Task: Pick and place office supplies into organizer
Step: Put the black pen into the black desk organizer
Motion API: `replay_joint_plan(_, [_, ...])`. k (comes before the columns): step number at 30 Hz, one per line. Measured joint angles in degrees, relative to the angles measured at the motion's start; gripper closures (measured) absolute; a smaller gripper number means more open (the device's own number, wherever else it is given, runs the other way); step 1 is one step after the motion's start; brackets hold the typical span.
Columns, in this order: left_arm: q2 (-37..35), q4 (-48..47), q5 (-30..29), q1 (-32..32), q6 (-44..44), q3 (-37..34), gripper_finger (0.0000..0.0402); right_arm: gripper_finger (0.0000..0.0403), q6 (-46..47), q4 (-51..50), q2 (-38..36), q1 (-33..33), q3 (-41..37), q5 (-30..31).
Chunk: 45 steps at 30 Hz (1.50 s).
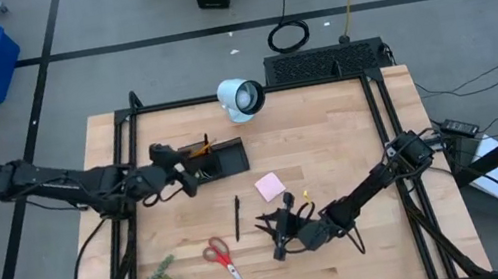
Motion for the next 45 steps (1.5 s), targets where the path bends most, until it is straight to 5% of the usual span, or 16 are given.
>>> replay_joint_plan(8, [0.6, 4.0, -4.9, -10.1, 0.0, 0.0, 0.0186, 0.0316, 6.4, -2.7, 0.0, -0.4, 0.0, -9.8])
replay_joint_plan(13, [0.6, 5.4, -8.2, -16.0, 1.0, 0.0, 0.0194, 0.0316, 5.5, -5.8, 0.0, 0.9, 1.5, -4.0])
replay_joint_plan(18, [0.6, 4.8, -10.7, -19.2, 3.1, 0.0, 0.0191, 0.0316, 8.7, -24.1, 0.0, 4.9, 8.2, 3.5])
replay_joint_plan(23, [0.6, 5.0, -12.5, -19.9, 3.8, 0.0, 0.0192, 0.0316, 22.2, -42.0, 0.0, 10.7, 14.4, 11.8])
replay_joint_plan(27, [0.5, 5.0, -12.5, -19.7, 3.4, 0.0, 0.0194, 0.0316, 28.3, -40.8, 0.9, 14.1, 15.4, 12.8])
replay_joint_plan(34, [0.5, 5.3, -12.5, -19.7, 1.6, 0.0, 0.019, 0.0316, 35.5, -42.6, 7.3, 14.8, 17.4, 7.6])
replay_joint_plan(45, [0.8, 4.4, -12.5, -19.7, 1.6, 0.0, 0.0199, 0.0316, 44.9, -63.4, 7.5, 13.6, 23.2, 3.5])
